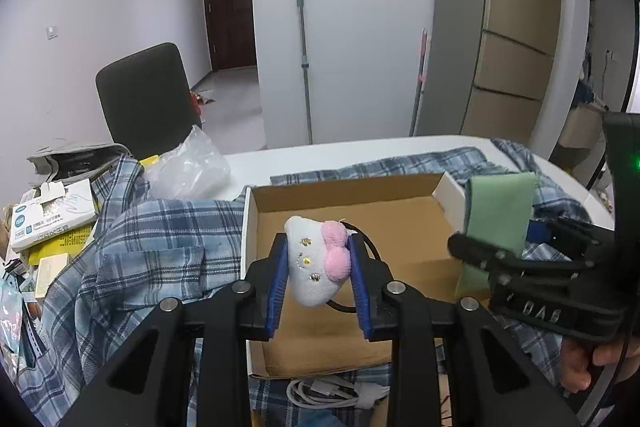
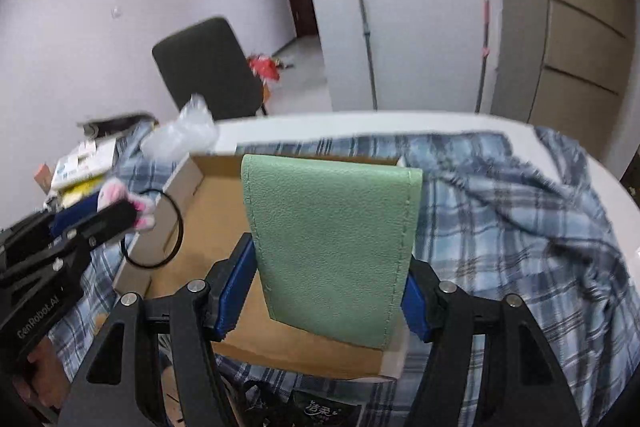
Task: Organize soft objects
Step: 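Carry the plush toy and green pad over the cardboard box with both grippers, then open both grippers to drop the plush toy and green pad into the box, then raise both grippers away from the box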
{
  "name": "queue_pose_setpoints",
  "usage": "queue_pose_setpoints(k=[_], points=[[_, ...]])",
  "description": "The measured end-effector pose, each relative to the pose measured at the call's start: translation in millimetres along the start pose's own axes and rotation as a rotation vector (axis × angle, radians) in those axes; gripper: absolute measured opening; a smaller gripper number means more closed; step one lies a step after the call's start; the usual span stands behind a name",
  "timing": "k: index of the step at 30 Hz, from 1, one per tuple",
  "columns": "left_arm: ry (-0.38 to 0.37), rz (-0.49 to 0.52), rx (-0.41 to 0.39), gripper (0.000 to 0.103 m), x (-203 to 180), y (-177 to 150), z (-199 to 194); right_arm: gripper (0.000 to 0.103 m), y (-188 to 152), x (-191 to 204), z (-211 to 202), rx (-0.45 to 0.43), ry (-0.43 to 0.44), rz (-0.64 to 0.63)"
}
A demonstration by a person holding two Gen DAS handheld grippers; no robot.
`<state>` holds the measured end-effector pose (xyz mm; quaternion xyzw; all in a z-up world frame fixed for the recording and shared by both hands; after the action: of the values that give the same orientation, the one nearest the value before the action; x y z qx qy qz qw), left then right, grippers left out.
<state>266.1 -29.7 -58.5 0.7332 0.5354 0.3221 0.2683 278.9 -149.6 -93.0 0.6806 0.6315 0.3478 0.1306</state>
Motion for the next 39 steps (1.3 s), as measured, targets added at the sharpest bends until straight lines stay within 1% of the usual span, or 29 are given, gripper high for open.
queue_pose_setpoints(k=[2, 3, 5, 7, 8, 9, 10, 12, 15, 17, 19, 20, 21, 23, 27, 32, 35, 39], points=[[-0.006, -0.011, 0.021, 0.031, 1, -4, 4, 0.064, -7, 2, 8, 0.029, -0.003, -0.015], [-0.013, -0.019, 0.034, 0.034, 2, -6, 7, 0.064, -9, 2, 11, 0.037, -0.013, -0.023], [-0.017, -0.032, 0.055, 0.035, 3, -8, 11, 0.064, -13, 3, 15, 0.050, -0.019, -0.036], [-0.006, -0.032, 0.068, 0.050, 4, -10, 14, 0.065, -17, 6, 17, 0.062, -0.015, -0.044], [0.001, -0.030, 0.064, 0.069, 4, -10, 13, 0.066, -18, 6, 18, 0.066, -0.014, -0.047], [0.016, -0.028, 0.055, 0.084, 5, -9, 11, 0.072, -19, 8, 20, 0.068, -0.016, -0.050], [0.039, -0.024, 0.038, 0.086, 6, -7, 7, 0.082, -20, 8, 22, 0.066, -0.026, -0.053], [0.068, -0.009, 0.013, 0.086, 7, -3, 1, 0.089, -19, 6, 22, 0.041, -0.065, -0.056], [0.068, -0.028, -0.020, 0.086, 12, 3, -10, 0.089, -14, 4, 18, 0.019, -0.081, -0.058], [0.061, -0.052, -0.060, 0.086, 17, 10, -25, 0.089, -8, 1, 11, -0.002, -0.071, -0.037], [0.077, -0.049, -0.096, 0.086, 18, 21, -39, 0.089, 1, 1, 1, -0.040, -0.059, -0.008], [0.101, -0.042, -0.117, 0.086, 19, 28, -49, 0.089, 6, 2, -4, -0.056, -0.051, 0.007], [0.105, -0.044, -0.134, 0.086, 20, 33, -58, 0.089, 10, 4, -8, -0.066, -0.048, 0.014], [0.092, -0.047, -0.181, 0.086, 20, 43, -83, 0.089, 16, 10, -22, -0.090, -0.046, 0.015], [0.130, -0.002, -0.280, 0.086, 17, 54, -137, 0.089, 25, 27, -64, -0.163, -0.028, -0.031], [0.113, -0.017, -0.376, 0.086, 18, 52, -193, 0.091, 19, 47, -122, -0.272, 0.000, -0.094], [0.119, -0.015, -0.420, 0.086, 17, 43, -214, 0.093, 11, 52, -153, -0.338, 0.033, -0.091], [0.108, -0.010, -0.429, 0.086, 17, 21, -226, 0.093, -4, 51, -179, -0.389, 0.055, -0.084]])
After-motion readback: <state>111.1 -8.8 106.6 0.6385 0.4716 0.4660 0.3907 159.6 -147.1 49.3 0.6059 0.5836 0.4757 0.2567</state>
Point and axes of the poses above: each gripper's, at about its wrist camera, not at the fingertips, and z roughly the way its jaws point, x to its left, y to its top, the point moved 7 cm from there along z, roughly the way its jaws point, and after that the axes turned 14 degrees about z, right-handed, at the moved point
